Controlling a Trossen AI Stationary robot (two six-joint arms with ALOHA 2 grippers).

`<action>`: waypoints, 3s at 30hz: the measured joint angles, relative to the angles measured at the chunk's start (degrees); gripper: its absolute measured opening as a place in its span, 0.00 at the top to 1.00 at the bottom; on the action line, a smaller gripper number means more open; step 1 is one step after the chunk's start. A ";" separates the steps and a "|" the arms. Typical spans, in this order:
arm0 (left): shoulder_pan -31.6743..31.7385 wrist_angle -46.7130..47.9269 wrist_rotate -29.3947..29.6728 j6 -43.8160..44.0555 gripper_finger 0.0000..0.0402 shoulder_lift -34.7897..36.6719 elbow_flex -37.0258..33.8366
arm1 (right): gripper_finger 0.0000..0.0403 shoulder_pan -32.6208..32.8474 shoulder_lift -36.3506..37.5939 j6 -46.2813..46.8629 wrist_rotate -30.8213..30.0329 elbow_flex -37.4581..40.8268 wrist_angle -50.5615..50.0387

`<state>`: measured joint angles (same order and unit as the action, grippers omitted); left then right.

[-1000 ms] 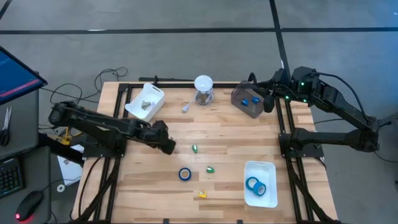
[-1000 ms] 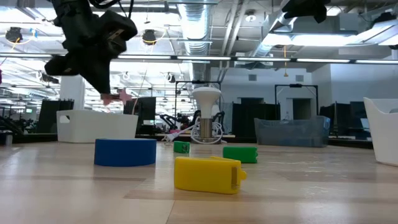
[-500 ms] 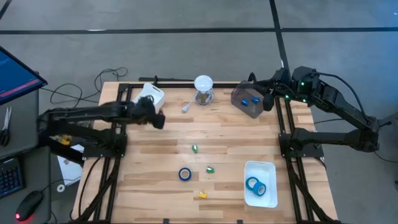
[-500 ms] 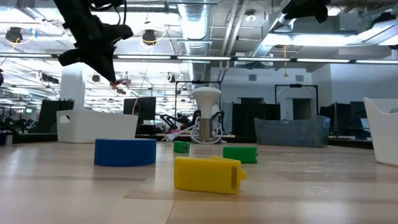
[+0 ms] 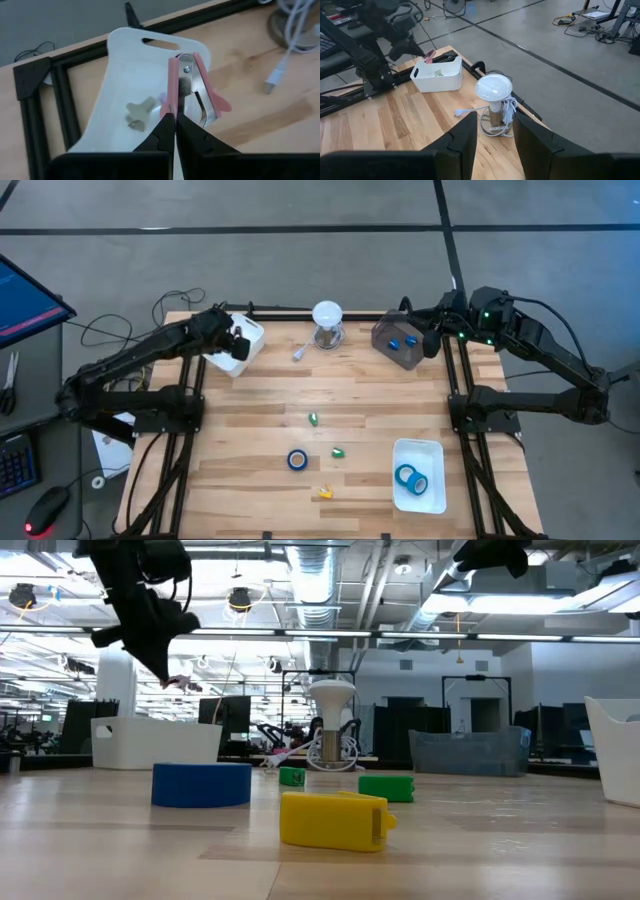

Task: Pick and place Stapler, Stapler remover, tape
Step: Put the pink staple remover into the top white bin, then put the top green stapler into the black bin

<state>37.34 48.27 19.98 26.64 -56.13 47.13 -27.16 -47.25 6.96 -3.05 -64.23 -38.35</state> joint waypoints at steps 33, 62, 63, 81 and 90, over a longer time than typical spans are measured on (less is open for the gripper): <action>16.09 -6.47 -9.63 -10.32 1.00 -25.53 -0.02 | 0.71 0.02 -0.01 0.19 0.00 0.00 -0.02; 9.91 -10.19 -14.60 -15.83 0.98 -17.62 -0.04 | 0.71 0.02 0.34 -1.37 0.11 0.00 2.70; 8.83 -10.35 -14.34 -15.87 0.99 -16.20 -0.04 | 0.71 0.02 0.43 -1.41 0.11 0.00 3.23; -20.29 -12.55 -11.02 -14.01 1.00 -4.03 8.92 | 0.71 0.15 0.55 -1.07 0.20 0.00 4.73; -30.69 -12.59 -10.55 -24.62 1.00 -12.42 17.23 | 0.71 2.07 0.55 -0.42 0.24 0.00 4.52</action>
<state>6.66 35.68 9.43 2.02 -68.55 64.36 -25.08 -46.70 6.54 -2.81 -64.23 -33.82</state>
